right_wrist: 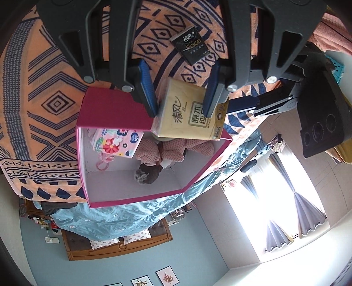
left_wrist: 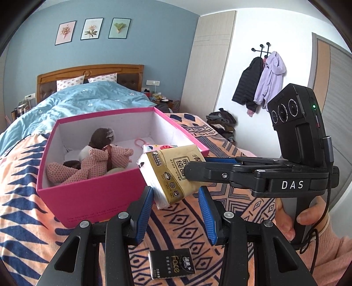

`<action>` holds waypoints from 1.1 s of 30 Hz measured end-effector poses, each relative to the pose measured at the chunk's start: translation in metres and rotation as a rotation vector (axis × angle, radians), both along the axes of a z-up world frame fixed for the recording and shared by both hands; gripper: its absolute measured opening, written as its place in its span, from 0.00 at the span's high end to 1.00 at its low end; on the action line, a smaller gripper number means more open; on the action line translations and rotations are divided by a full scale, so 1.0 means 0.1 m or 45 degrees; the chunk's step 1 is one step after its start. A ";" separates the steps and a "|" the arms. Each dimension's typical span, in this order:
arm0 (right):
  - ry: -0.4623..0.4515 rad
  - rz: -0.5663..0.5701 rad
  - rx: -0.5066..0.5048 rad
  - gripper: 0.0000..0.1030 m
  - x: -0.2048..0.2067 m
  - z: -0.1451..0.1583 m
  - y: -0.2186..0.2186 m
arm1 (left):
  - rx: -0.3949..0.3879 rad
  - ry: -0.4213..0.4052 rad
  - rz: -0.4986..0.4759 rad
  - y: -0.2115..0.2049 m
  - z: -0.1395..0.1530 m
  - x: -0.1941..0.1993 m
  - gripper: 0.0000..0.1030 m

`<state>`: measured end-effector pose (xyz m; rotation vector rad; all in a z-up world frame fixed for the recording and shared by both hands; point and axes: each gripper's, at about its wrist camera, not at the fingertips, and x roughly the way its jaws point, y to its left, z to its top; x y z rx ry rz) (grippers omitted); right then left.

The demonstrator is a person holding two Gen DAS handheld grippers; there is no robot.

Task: Organize objects
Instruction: 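Carry the beige tissue pack over the magenta box rim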

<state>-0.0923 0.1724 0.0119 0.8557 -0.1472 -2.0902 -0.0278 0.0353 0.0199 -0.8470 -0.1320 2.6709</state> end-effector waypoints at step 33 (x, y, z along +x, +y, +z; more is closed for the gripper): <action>-0.009 0.000 -0.019 0.55 -0.37 0.09 -0.20 | 0.009 -0.002 0.046 -0.18 0.07 -0.34 0.59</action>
